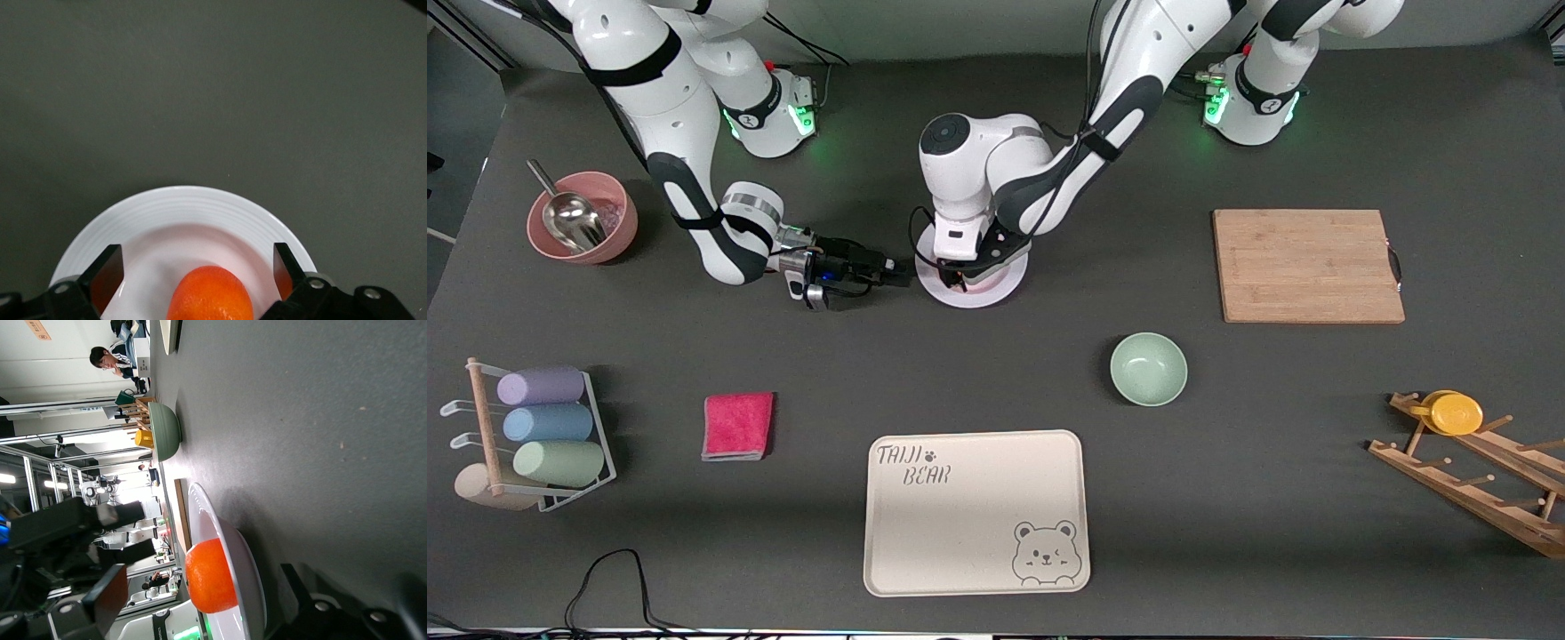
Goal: Place orange and plate with both arms
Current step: 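Open the left gripper to release the orange onto the plate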
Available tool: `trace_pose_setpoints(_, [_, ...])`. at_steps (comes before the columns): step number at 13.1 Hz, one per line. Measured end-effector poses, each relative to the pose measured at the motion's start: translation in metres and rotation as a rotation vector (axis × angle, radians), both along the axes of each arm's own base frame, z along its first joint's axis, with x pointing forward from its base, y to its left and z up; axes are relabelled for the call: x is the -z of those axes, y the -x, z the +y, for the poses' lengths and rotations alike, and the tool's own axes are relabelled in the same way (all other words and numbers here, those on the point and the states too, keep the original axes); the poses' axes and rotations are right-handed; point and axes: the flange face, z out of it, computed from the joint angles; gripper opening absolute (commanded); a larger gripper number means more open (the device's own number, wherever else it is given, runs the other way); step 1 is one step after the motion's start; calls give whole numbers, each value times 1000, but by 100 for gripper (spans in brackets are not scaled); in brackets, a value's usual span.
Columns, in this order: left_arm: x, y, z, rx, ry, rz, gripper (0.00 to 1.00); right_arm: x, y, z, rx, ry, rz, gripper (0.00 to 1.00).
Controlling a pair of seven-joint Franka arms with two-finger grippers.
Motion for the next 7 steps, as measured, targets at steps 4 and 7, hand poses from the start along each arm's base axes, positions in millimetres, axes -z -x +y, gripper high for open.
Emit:
trace_pose_setpoints(4, [-6,-2,2,8,-4,-4,100,1,15,33,-10,-9,10,95])
trace_pose_setpoints(7, [-13,-12,11,45,-23,14,100,2,22,45,-22,-9,11,79])
